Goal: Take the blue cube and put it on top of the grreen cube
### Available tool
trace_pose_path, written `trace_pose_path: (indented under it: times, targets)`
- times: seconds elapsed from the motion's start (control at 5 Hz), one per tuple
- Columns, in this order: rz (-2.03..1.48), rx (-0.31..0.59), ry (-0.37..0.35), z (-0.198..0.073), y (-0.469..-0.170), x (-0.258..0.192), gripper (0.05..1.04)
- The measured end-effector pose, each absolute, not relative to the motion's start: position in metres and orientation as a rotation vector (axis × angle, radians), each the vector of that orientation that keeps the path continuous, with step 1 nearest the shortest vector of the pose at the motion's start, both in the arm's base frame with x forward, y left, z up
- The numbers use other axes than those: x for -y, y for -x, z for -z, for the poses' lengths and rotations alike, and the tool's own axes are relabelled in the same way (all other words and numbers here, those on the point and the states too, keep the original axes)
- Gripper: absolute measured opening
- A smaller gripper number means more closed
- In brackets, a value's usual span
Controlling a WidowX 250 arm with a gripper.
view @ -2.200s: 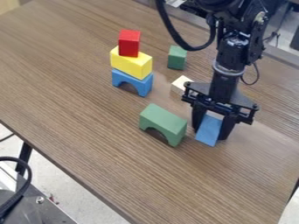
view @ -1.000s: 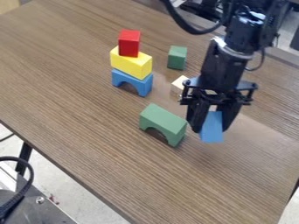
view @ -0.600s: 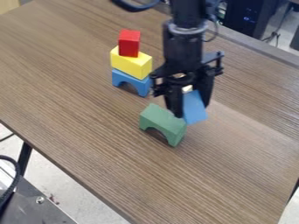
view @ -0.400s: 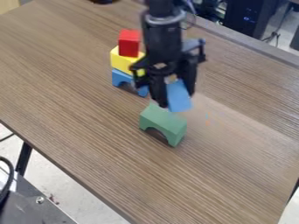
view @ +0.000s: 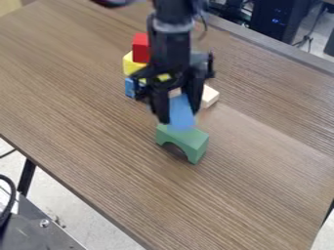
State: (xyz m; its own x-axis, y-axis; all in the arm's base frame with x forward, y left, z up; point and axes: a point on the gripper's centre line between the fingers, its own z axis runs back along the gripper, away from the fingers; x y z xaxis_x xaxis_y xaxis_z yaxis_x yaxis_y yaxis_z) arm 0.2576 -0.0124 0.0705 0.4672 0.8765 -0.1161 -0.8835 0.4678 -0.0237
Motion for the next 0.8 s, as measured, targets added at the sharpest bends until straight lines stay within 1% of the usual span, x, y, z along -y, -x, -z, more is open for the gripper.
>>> trace_pose_path:
  times: [0.2,0.4,0.6,0.8]
  targets:
    - [-1.03,-0.109,0.06,-0.061,-0.259,0.025,0.576]
    - [-1.031,-0.096,0.045,-0.054,-0.265,0.041,0.576]
    - [-1.045,-0.074,0.058,-0.051,-0.269,0.047,0.576]
    - [-1.049,-0.075,0.058,-0.051,-0.269,0.047,0.576]
